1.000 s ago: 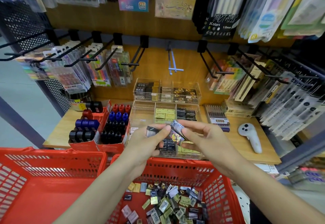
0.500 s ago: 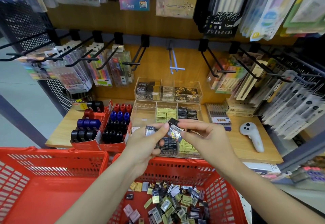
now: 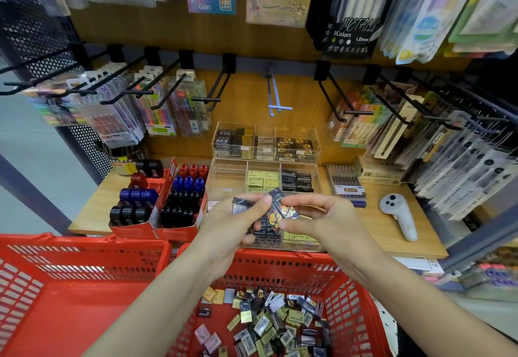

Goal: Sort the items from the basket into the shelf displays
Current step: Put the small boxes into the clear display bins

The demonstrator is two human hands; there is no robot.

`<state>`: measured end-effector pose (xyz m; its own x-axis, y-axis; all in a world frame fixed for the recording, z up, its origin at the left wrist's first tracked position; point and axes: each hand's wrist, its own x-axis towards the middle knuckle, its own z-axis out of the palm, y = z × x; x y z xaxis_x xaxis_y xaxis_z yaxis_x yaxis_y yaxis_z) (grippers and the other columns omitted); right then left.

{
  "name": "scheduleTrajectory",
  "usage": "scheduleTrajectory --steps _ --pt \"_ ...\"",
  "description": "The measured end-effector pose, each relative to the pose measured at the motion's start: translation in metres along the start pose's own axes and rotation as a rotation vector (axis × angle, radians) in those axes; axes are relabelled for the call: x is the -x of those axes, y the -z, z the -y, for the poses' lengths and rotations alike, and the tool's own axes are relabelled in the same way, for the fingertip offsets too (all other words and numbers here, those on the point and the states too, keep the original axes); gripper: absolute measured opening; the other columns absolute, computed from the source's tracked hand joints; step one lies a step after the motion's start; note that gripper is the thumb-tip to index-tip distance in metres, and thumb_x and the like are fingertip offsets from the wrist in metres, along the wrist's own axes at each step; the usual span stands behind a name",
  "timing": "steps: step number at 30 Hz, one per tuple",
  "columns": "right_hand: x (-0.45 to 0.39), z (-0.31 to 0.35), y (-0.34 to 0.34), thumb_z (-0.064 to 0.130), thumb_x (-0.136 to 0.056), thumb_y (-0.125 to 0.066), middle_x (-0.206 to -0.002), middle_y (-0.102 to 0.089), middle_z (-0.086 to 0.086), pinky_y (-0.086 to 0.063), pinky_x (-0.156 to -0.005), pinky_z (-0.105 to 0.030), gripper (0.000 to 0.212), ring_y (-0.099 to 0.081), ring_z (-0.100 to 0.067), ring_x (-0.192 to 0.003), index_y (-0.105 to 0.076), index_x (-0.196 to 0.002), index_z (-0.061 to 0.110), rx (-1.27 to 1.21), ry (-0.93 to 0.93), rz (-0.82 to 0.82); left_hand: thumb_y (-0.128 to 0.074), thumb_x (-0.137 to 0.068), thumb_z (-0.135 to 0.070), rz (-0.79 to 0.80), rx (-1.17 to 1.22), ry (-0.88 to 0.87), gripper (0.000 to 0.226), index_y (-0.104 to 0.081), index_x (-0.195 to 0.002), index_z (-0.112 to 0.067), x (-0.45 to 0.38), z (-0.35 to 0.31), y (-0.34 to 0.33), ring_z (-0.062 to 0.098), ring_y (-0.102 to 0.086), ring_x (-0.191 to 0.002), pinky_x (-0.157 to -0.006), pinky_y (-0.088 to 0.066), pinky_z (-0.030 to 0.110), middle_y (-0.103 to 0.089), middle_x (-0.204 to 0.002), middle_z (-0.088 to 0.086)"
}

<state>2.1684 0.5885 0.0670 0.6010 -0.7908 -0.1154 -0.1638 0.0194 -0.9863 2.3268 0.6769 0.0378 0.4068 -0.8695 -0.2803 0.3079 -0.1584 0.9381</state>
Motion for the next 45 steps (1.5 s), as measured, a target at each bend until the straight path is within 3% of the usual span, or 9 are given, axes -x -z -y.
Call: scheduleTrajectory --steps 6,12,16,26,32,34,38,42,45 --pt "-0.005 -0.003 0.002 0.000 -0.062 -0.089 -0.102 -0.067 0.008 -0.054 -0.077 -0.014 0.033 -0.066 -0.002 -0.093 -0.079 -0.083 0.024 0.111 0.095 -0.018 -0.074 -0.086 -0.037 -0.004 -0.032 -0.004 0.010 -0.079 -0.091 -0.030 -0.008 0.004 -0.004 0.004 -0.050 -0.058 -0.044 -0.035 0.016 -0.062 -0.075 -0.004" --pt "-0.023 -0.011 0.003 0.039 -0.067 -0.086 -0.101 -0.061 0.017 -0.052 -0.078 -0.014 0.038 -0.061 0.000 -0.091 -0.072 -0.099 0.026 0.662 0.363 -0.108 -0.078 -0.084 -0.028 -0.152 0.117 0.094 0.010 -0.077 -0.088 -0.019 -0.038 0.005 -0.022 0.008 -0.048 -0.050 -0.037 -0.029 0.017 -0.059 -0.063 -0.001" --pt "-0.060 -0.007 0.007 0.024 -0.075 -0.081 -0.101 -0.064 0.007 -0.049 -0.083 -0.019 0.033 -0.060 -0.007 -0.093 -0.068 -0.104 0.018 0.856 0.449 -0.178 -0.076 -0.086 -0.034 -0.181 0.132 0.118 0.023 -0.074 -0.101 -0.017 -0.074 -0.001 -0.037 0.010 -0.048 -0.051 -0.039 -0.032 0.018 -0.064 -0.077 0.006" --pt "-0.205 0.001 0.048 0.020 -0.084 -0.072 -0.134 -0.056 -0.009 -0.040 -0.101 -0.028 0.058 -0.053 -0.024 -0.122 -0.051 -0.139 0.019 1.041 0.319 -0.157 -0.076 -0.086 -0.029 -0.221 0.176 0.139 0.020 -0.070 -0.096 -0.013 -0.169 -0.028 -0.037 0.008 -0.048 -0.051 -0.040 -0.034 0.018 -0.072 -0.087 0.003" --pt "-0.275 -0.014 0.061 0.025 -0.096 -0.060 -0.141 -0.049 -0.010 -0.044 -0.091 -0.030 0.054 -0.051 -0.028 -0.123 -0.039 -0.146 0.023 1.394 0.017 0.018 -0.080 -0.079 -0.034 -0.158 0.171 0.196 0.025 -0.071 -0.089 -0.013 -0.175 -0.002 -0.019 0.009 -0.048 -0.054 -0.043 -0.034 0.019 -0.069 -0.076 0.001" --pt "-0.283 -0.021 0.065 0.024 -0.094 -0.062 -0.143 -0.047 -0.006 -0.044 -0.093 -0.029 0.054 -0.051 -0.026 -0.125 -0.042 -0.145 0.029 1.442 0.017 0.025 -0.081 -0.073 -0.035 -0.143 0.195 0.211 0.032 -0.071 -0.093 -0.012 -0.176 0.005 -0.015 0.008 -0.048 -0.053 -0.043 -0.033 0.019 -0.069 -0.073 0.000" --pt "-0.285 -0.027 0.065 0.022 -0.090 -0.068 -0.132 -0.056 -0.004 -0.041 -0.081 -0.026 0.049 -0.056 -0.024 -0.115 -0.053 -0.136 0.030 1.534 0.060 -0.105 -0.079 -0.077 -0.034 -0.138 0.228 0.211 0.044 -0.067 -0.110 -0.007 -0.176 0.014 -0.010 0.008 -0.051 -0.056 -0.041 -0.035 0.018 -0.069 -0.082 0.002" --pt "-0.280 -0.023 0.050 0.013 -0.095 -0.052 -0.130 -0.054 -0.006 -0.042 -0.093 -0.037 0.040 -0.053 -0.026 -0.116 -0.056 -0.133 0.026 1.666 0.049 -0.083 -0.079 -0.076 -0.035 -0.114 0.227 0.222 0.044 -0.068 -0.108 -0.007 -0.171 0.014 -0.009 0.007 -0.052 -0.056 -0.040 -0.035 0.017 -0.071 -0.079 0.001" --pt "-0.267 -0.023 0.045 0.038 -0.104 -0.032 -0.134 -0.057 -0.003 -0.039 -0.097 -0.039 0.037 -0.054 -0.023 -0.111 -0.056 -0.131 0.028 1.502 0.162 0.049 -0.078 -0.081 -0.033 -0.139 0.212 0.233 0.040 -0.068 -0.109 -0.007 -0.166 0.013 -0.007 0.007 -0.052 -0.054 -0.039 -0.034 0.017 -0.070 -0.080 0.001"
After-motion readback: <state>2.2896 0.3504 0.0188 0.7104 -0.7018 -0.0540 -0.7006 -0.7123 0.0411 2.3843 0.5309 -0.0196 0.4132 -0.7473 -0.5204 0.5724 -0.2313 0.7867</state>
